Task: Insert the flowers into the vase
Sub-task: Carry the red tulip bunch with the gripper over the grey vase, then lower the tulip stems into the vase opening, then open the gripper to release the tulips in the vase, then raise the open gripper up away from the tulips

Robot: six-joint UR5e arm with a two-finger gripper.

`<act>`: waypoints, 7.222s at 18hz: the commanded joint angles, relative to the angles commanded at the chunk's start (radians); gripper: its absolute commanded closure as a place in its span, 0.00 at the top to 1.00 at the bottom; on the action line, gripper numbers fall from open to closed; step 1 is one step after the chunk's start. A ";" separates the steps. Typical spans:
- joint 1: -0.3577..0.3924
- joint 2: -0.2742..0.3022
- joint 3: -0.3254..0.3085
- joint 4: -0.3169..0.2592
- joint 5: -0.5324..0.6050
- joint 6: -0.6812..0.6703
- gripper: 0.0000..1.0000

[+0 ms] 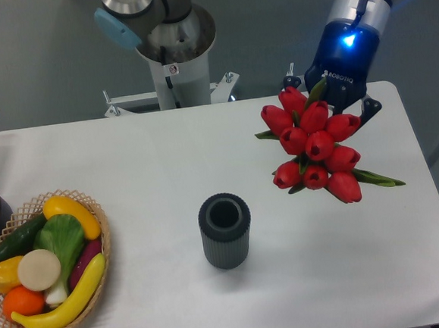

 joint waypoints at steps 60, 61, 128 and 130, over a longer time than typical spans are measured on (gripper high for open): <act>-0.100 -0.115 -0.235 0.112 -0.480 0.212 0.35; -0.101 -0.120 -0.235 0.112 -0.479 0.212 0.35; -0.057 0.038 -0.250 0.115 0.363 0.282 1.00; -0.042 0.061 -0.241 0.115 0.417 0.282 1.00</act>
